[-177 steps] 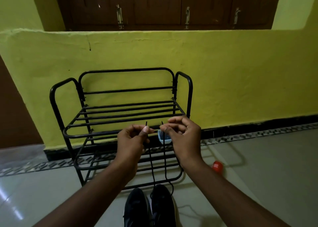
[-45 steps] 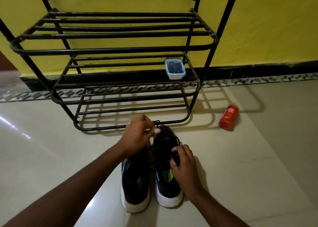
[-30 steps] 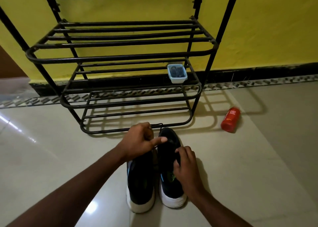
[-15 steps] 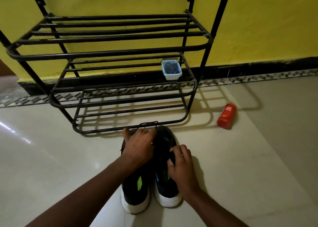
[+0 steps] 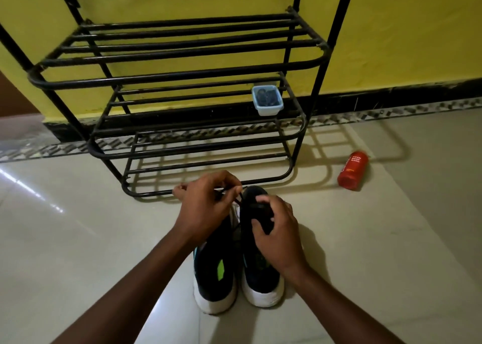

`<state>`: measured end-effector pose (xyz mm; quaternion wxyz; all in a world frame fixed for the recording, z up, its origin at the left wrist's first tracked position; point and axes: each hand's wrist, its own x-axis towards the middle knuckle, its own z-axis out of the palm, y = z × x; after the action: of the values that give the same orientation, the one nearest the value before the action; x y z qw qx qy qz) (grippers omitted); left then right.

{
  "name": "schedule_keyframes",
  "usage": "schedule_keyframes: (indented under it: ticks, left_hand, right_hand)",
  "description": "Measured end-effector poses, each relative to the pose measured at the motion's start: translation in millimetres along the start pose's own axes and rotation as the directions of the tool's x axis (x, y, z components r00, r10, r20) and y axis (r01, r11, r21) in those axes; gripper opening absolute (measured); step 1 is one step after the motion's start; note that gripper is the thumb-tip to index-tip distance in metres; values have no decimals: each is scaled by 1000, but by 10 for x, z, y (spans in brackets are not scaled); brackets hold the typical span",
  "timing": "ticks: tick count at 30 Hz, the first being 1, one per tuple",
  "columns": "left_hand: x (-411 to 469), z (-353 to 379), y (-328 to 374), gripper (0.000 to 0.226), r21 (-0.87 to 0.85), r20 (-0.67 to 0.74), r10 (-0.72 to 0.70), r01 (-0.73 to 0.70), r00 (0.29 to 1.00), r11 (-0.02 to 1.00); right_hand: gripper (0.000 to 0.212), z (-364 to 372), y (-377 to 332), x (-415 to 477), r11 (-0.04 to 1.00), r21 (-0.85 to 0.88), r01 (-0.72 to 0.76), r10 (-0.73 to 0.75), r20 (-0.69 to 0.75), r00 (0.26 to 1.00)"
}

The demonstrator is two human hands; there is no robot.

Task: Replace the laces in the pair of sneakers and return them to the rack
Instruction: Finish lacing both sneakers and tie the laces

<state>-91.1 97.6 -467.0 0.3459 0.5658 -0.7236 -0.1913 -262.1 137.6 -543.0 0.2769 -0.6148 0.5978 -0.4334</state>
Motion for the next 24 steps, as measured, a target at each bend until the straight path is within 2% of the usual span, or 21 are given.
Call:
schedule_keyframes:
  ticks: [4,6,8,12,14,20,24]
  left_hand:
    - [-3,-134,60,1,-134,-55,35,-42,998,990]
    - [6,-182,29,7,-192,-124,50,-74,991,979]
    - [-5,-227,-101,13,-169,-202,33,-68,979,983]
    - [-59,-281,-467,16,-155,-205,-52,20,977,988]
    - [-109,-268,-698,17,-89,-200,-89,72,976,993]
    - [-257,-222,-1176,20,91,-161,-262,279,952,956]
    - [-319,-230,-1212,13,162,-136,-272,292,953,943]
  right_hand:
    - [47,24,-409,359,955,293,-52,1,171,985]
    - [46,-13,-558,491,907,408,-110,34,189,981]
    - [37,-79,-662,595,876,466,-127,66,144,987]
    - [15,-148,-645,766,865,486,-127,139,12,990]
    - [10,-146,-569,811,864,491,-112,157,-50,986]
    - [9,-122,-410,885,875,470,-112,215,-172,961]
    - [10,-116,-352,942,889,441,-119,230,-208,951]
